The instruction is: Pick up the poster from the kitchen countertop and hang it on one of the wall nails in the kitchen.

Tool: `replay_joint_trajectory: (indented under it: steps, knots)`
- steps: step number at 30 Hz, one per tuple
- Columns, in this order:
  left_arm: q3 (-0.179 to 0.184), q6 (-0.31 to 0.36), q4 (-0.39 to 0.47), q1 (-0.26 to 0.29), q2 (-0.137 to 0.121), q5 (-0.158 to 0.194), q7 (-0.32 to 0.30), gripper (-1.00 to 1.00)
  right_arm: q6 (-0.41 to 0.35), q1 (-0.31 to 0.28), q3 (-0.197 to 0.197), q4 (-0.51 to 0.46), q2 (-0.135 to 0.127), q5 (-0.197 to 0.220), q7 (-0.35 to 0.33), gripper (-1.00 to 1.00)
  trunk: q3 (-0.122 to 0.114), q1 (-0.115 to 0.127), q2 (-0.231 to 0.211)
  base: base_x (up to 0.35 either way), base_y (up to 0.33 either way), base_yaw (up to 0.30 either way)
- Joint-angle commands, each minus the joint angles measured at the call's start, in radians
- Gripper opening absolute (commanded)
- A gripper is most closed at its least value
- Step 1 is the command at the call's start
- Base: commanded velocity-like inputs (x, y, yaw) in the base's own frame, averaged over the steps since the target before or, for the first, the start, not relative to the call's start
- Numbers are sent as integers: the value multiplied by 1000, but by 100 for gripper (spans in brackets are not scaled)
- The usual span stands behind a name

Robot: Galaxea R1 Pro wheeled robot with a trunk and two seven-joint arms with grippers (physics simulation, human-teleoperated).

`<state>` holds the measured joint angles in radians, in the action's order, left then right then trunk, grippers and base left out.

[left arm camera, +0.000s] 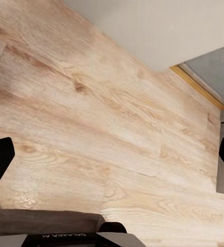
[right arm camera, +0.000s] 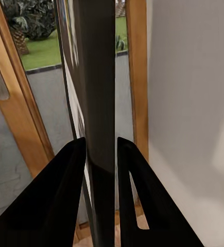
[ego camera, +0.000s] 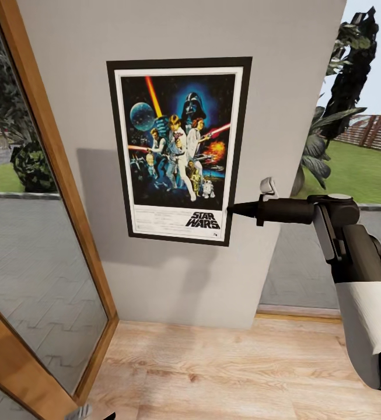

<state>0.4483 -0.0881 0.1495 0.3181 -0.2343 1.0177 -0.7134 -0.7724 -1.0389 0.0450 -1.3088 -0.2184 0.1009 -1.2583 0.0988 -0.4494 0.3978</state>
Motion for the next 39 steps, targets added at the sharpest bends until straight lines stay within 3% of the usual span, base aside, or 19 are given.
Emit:
replay_joint_trajectory:
  steps: [1, 11, 39]
  knots:
    - [9, -9, -1, 1, 0, 4, -1, 100, -10, -1, 1, 0, -1, 8, 0, -100, 2, -1, 2, 0, 0, 0]
    - [8, -9, -1, 1, 0, 4, -1, 100, -10, -1, 1, 0, -1, 13, 0, -100, 2, -1, 2, 1, 0, 0]
    - [8, -9, -1, 1, 0, 4, -1, 100, -10, -1, 1, 0, -1, 14, 0, -100, 2, -1, 2, 138, 0, 0]
